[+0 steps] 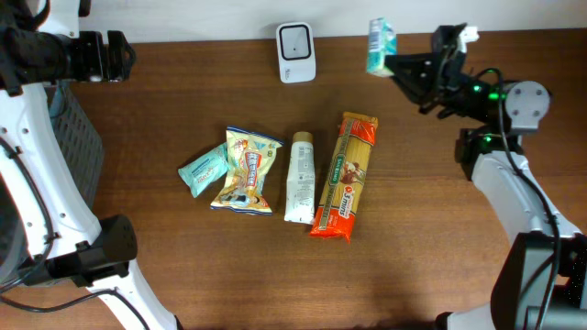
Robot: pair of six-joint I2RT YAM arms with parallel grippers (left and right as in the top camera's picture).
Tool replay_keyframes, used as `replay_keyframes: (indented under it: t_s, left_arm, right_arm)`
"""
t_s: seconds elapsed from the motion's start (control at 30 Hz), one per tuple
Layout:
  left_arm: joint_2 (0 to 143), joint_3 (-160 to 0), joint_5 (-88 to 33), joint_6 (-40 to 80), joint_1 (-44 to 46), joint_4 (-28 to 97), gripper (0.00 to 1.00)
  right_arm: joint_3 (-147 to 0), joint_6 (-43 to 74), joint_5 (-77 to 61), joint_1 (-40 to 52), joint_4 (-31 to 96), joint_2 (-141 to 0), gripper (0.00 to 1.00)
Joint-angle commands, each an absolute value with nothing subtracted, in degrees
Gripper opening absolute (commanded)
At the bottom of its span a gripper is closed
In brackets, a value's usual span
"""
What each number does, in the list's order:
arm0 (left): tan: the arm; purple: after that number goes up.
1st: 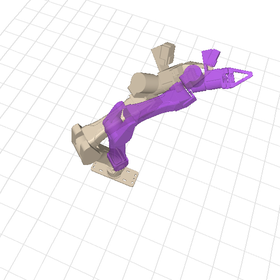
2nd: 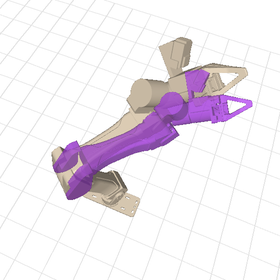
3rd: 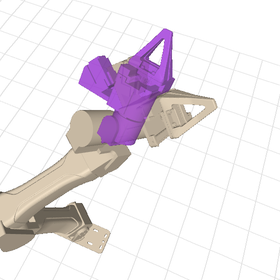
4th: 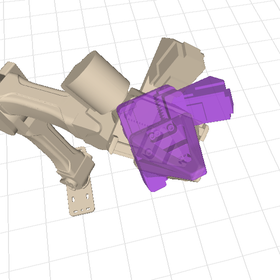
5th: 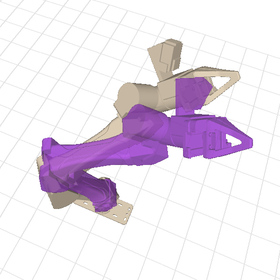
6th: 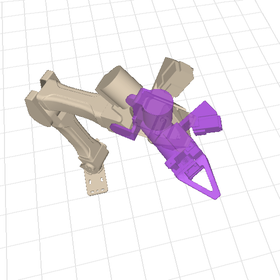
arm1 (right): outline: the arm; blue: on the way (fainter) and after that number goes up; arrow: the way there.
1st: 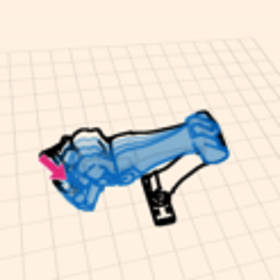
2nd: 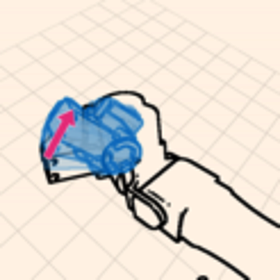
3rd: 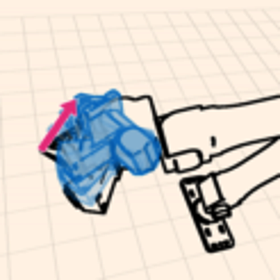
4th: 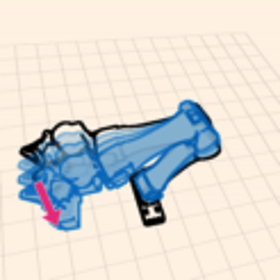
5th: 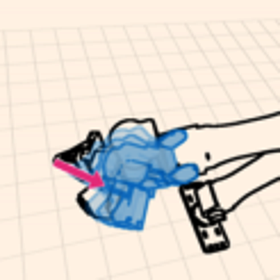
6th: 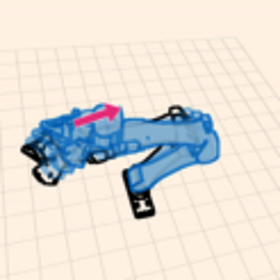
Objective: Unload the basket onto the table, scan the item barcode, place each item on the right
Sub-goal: 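Lift the tissue pack with the right gripper and hold it over the scanner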
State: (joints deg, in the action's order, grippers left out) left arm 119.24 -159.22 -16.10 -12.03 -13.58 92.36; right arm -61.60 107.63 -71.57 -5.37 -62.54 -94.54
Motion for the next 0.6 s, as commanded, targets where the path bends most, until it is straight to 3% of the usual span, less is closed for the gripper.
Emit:
replay_keyframes:
  t_s: [0.0, 0.23, 0.33, 0.47, 0.57]
  left_arm:
    - [118.69, -159.37, -16.56, -12.78, -13.67, 92.29, 0.99]
    - [118.69, -159.37, -16.56, -12.78, -13.67, 92.29, 0.99]
    - [118.69, -159.37, -16.53, -12.78, -13.67, 92.29, 0.99]
    - [118.69, -159.37, -16.53, -12.78, -13.67, 92.27, 0.99]
    - [118.69, -159.37, -16.53, -12.75, -13.67, 92.27, 0.99]
  right_arm:
    - [-62.22, 90.94, -71.55, -0.1, -54.83, -93.95, 0.04]
    - [-66.87, 40.29, -60.86, 10.94, -5.39, -94.06, 0.04]
    - [-74.83, 20.16, -35.73, 15.49, 22.0, -94.06, 0.04]
    - [-83.5, 10.17, 5.17, 24.32, 26.3, -94.41, 0.04]
    - [-83.74, 1.69, 19.68, 27.42, 16.71, -96.77, 0.04]
